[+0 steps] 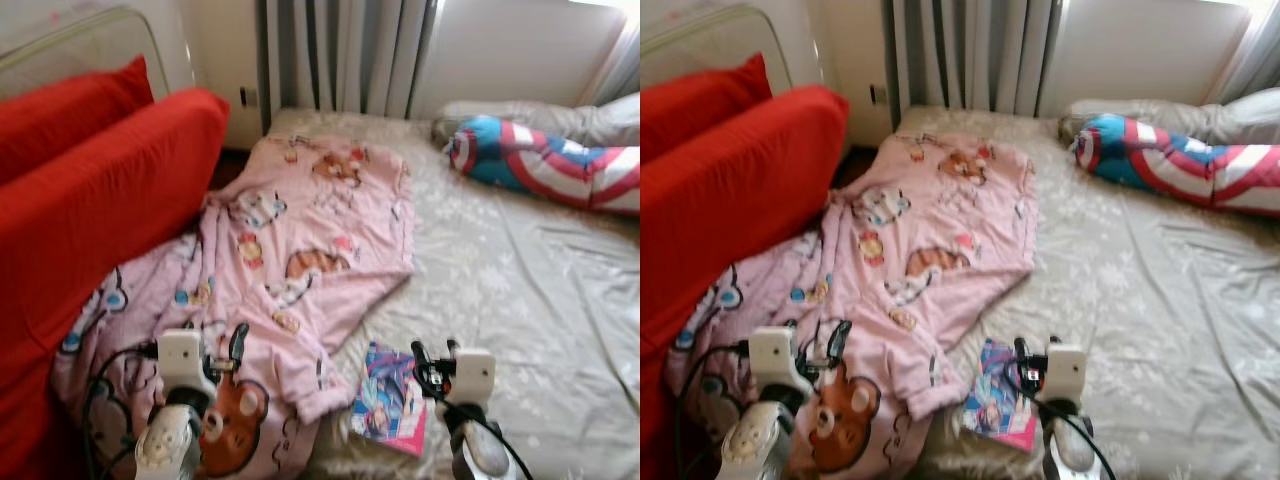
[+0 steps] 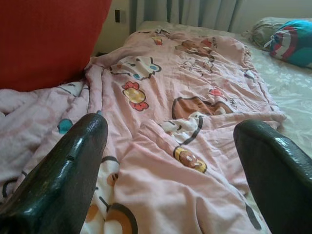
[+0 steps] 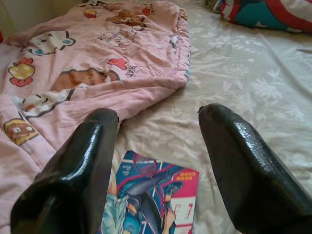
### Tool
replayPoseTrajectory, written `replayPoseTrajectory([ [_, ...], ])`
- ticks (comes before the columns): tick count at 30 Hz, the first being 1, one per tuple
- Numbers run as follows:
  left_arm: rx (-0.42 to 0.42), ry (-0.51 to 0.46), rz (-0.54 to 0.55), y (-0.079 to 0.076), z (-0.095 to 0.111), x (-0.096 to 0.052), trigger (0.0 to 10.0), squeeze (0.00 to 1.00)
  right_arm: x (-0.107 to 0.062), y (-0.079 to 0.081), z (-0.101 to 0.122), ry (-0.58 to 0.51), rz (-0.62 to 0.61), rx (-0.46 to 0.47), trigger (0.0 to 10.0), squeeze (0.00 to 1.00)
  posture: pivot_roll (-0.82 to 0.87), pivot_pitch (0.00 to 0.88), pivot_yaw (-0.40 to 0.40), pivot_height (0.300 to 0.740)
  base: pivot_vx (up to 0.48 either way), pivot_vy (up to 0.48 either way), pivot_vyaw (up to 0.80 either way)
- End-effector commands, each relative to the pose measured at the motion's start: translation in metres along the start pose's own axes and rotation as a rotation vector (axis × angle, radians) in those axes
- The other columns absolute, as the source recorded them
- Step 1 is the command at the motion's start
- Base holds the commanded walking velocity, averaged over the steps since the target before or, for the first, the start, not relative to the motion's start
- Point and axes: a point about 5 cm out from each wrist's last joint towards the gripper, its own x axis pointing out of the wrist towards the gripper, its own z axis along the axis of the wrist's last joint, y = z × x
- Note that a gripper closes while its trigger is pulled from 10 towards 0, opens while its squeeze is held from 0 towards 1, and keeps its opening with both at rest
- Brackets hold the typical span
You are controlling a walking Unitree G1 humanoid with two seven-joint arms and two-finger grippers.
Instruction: Clean up the room
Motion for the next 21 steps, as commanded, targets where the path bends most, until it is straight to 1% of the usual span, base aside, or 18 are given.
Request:
replayPoseTrajectory([
  [1, 0.007, 0.012, -0.012, -0.0036, -0.0004, 0.0005, 10.0, 0.00, -0.0023, -0.0004, -0.0036, 0.011, -0.004, 0.007, 10.0, 0.00, -0.03, 0.060, -0.052, 0.657, 0.000, 0.000, 0.00],
  [15, 0.002, 0.013, -0.018, -0.0062, 0.0012, 0.0025, 10.0, 0.00, -0.0012, 0.0017, -0.0057, 0.023, 0.005, 0.008, 10.0, 0.00, -0.03, 0.059, -0.052, 0.657, 0.000, 0.000, 0.00],
  [17, 0.001, 0.013, -0.019, -0.0065, 0.0013, 0.0027, 10.0, 0.00, -0.0010, 0.0018, -0.0064, 0.031, 0.005, 0.004, 10.0, 0.00, -0.03, 0.059, -0.052, 0.657, 0.000, 0.000, 0.00],
  [18, 0.001, 0.012, -0.018, -0.0064, 0.0014, 0.0027, 10.0, 0.00, -0.0001, 0.0020, -0.0086, 0.057, 0.001, -0.002, 10.0, 0.00, -0.03, 0.059, -0.052, 0.657, 0.000, 0.000, 0.00],
  [20, 0.001, 0.013, -0.018, -0.0065, 0.0017, 0.0030, 10.0, 0.00, 0.0003, 0.0025, -0.0081, 0.052, 0.002, 0.003, 10.0, 0.00, -0.03, 0.058, -0.052, 0.637, 0.000, 0.000, 0.00],
  [21, 0.001, 0.013, -0.018, -0.0065, 0.0017, 0.0030, 10.0, 0.00, 0.0003, 0.0025, -0.0081, 0.052, 0.002, 0.003, 10.0, 0.00, -0.03, 0.058, -0.052, 0.637, 0.000, 0.000, 0.00],
])
